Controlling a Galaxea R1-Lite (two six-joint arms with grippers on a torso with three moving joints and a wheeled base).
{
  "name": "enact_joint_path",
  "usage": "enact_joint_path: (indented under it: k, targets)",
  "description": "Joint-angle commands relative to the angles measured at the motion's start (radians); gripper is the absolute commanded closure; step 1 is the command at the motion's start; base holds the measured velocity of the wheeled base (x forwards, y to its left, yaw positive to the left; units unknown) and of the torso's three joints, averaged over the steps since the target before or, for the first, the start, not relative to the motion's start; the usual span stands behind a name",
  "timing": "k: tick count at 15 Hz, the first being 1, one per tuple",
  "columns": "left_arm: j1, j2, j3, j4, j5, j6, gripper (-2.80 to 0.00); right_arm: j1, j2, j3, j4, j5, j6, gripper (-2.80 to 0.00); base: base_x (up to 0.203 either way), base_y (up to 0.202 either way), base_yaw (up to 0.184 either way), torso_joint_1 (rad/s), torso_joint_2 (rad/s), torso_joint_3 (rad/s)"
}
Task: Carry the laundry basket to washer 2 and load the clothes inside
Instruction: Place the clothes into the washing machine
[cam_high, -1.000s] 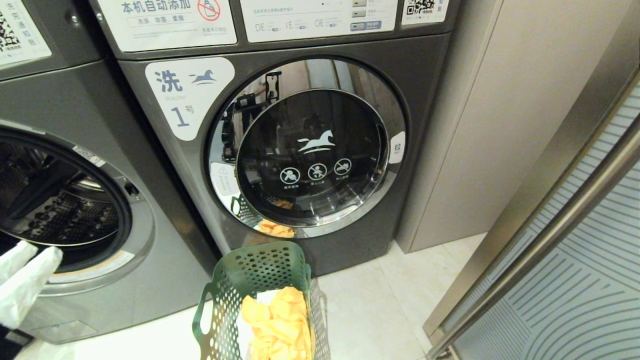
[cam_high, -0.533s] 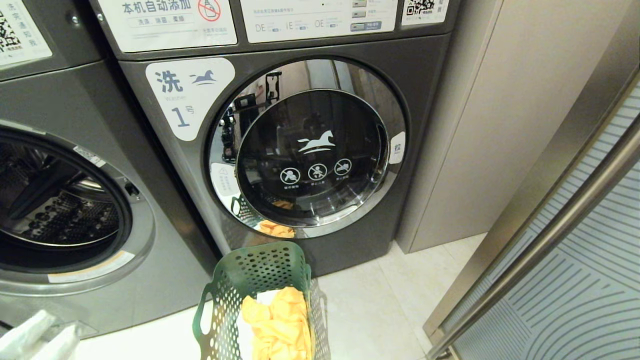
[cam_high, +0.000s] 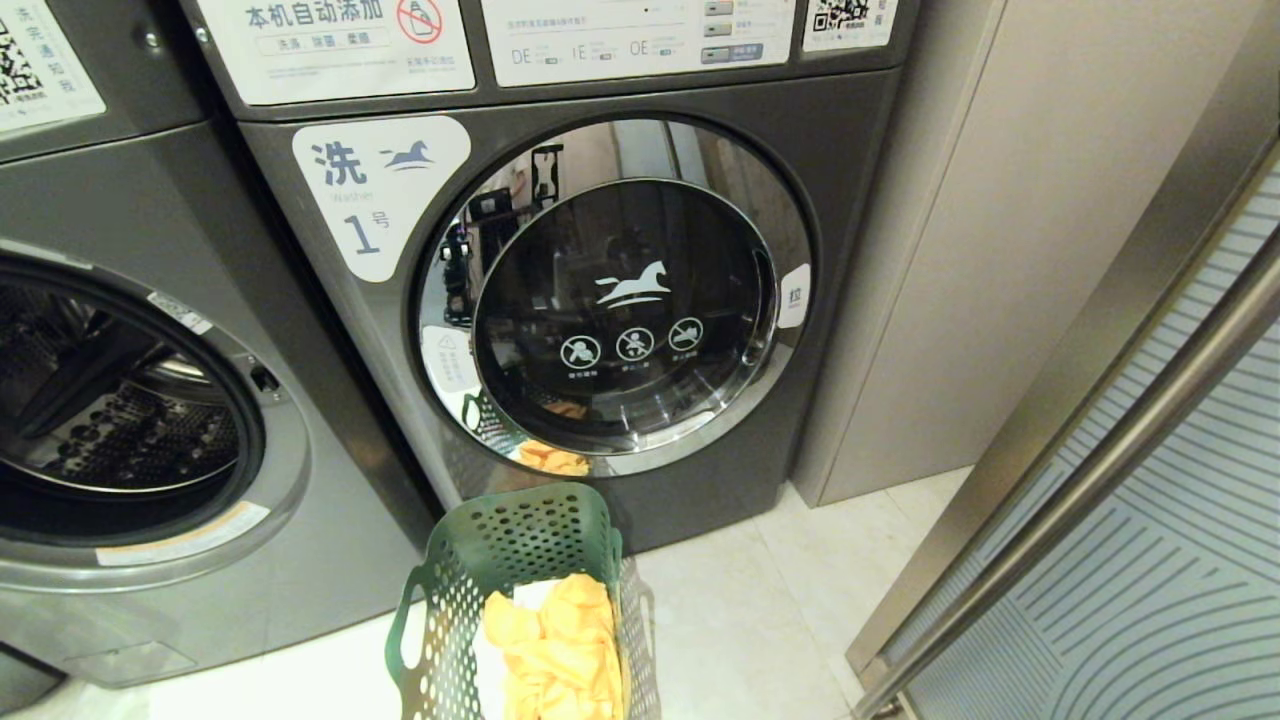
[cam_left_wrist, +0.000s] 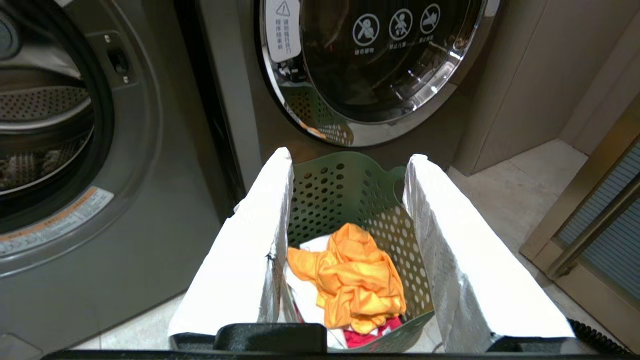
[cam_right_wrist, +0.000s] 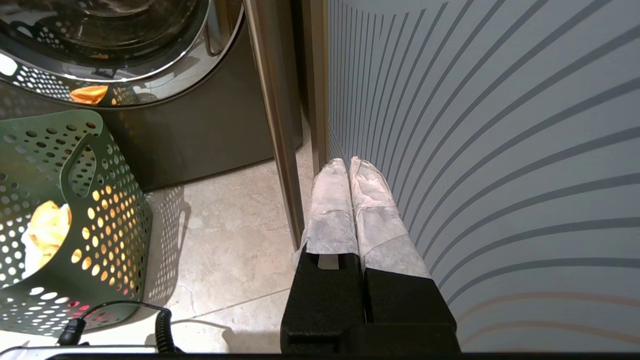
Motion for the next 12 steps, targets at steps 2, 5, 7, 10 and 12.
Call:
enact_joint_path:
  k: [2, 5, 7, 10, 12]
  targets:
    - [0.0, -0.042, 0.0, 0.002, 0.0, -0.003, 0.0, 0.001, 0.001, 0.0, -0.001, 0.0, 0.0, 0.0, 0.0, 0.0, 0.0, 0.0, 0.0, 0.0]
    - [0.0, -0.042, -0.001, 0.011, 0.023, -0.006, 0.0, 0.001, 0.001, 0.0, -0.001, 0.0, 0.0, 0.0, 0.0, 0.0, 0.0, 0.0, 0.0, 0.0]
    - [0.0, -0.042, -0.002, 0.048, 0.059, -0.009, 0.0, 0.001, 0.001, 0.0, -0.001, 0.0, 0.0, 0.0, 0.0, 0.0, 0.0, 0.0, 0.0, 0.0]
    - [0.0, -0.042, -0.001, 0.146, 0.201, -0.017, 0.0, 0.001, 0.001, 0.0, -0.001, 0.0, 0.0, 0.0, 0.0, 0.0, 0.0, 0.0, 0.0, 0.0]
    - [0.0, -0.042, 0.0, 0.171, 0.192, -0.026, 0.0, 0.001, 0.001, 0.0, -0.001, 0.0, 0.0, 0.0, 0.0, 0.0, 0.0, 0.0, 0.0, 0.0]
